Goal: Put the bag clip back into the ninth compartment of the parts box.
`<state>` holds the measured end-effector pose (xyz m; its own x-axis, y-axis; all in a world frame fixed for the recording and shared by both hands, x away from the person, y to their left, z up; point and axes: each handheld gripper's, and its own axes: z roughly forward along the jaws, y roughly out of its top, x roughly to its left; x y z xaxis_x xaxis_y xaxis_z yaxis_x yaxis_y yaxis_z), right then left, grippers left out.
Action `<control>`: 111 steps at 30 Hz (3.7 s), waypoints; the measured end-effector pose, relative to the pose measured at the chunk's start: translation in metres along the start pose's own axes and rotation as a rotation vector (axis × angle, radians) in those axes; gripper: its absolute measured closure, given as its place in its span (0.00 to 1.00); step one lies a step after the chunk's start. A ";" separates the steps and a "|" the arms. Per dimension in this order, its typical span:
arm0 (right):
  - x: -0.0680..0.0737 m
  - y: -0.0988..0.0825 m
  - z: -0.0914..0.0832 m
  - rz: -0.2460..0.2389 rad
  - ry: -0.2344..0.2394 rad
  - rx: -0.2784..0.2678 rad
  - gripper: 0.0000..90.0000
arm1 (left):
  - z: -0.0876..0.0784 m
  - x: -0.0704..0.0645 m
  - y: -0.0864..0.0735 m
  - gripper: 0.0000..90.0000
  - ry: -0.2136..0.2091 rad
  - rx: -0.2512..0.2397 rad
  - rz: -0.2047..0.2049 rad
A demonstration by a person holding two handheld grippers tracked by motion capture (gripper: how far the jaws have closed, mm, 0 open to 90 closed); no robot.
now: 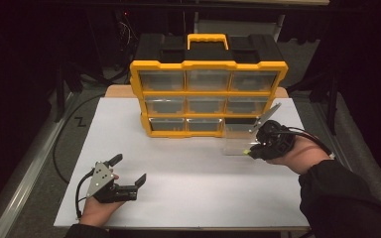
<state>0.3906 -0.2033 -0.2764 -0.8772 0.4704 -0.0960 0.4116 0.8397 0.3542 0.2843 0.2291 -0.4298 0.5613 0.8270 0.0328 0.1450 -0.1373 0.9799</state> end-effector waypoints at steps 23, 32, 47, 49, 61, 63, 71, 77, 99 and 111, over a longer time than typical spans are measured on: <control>-0.021 0.017 0.009 0.021 -0.035 -0.012 0.89 | 0.000 0.000 0.000 0.00 -0.006 -0.004 -0.002; -0.028 0.026 0.012 0.029 -0.044 -0.007 0.89 | 0.000 -0.001 0.000 0.00 -0.011 -0.002 0.000; -0.043 0.038 0.022 0.031 -0.057 -0.013 0.89 | 0.000 -0.001 0.000 0.00 -0.013 -0.002 -0.002; -0.045 0.040 0.024 0.032 -0.063 -0.013 0.89 | 0.000 0.000 0.000 0.00 -0.013 -0.002 0.000; -0.052 0.046 0.029 0.040 -0.076 -0.014 0.89 | 0.000 0.000 0.000 0.00 -0.014 -0.003 -0.002; -0.052 0.047 0.029 0.037 -0.077 -0.014 0.89 | 0.000 0.000 0.000 0.00 -0.014 -0.002 -0.001; -0.053 0.046 0.028 0.039 -0.077 -0.008 0.89 | 0.000 0.000 0.000 0.00 -0.014 -0.003 -0.001; -0.054 0.044 0.031 0.040 -0.079 -0.005 0.89 | 0.001 -0.001 0.000 0.00 -0.017 -0.002 0.001; -0.055 0.036 0.056 0.041 -0.053 0.004 0.89 | 0.000 0.000 0.000 0.00 -0.017 -0.002 0.003; -0.055 0.036 0.048 0.062 -0.045 -0.045 0.89 | 0.000 0.000 0.000 0.00 -0.015 -0.005 0.003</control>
<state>0.4659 -0.1861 -0.3032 -0.8381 0.5336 -0.1136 0.4524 0.7961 0.4019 0.2841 0.2293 -0.4296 0.5741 0.8181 0.0324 0.1392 -0.1365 0.9808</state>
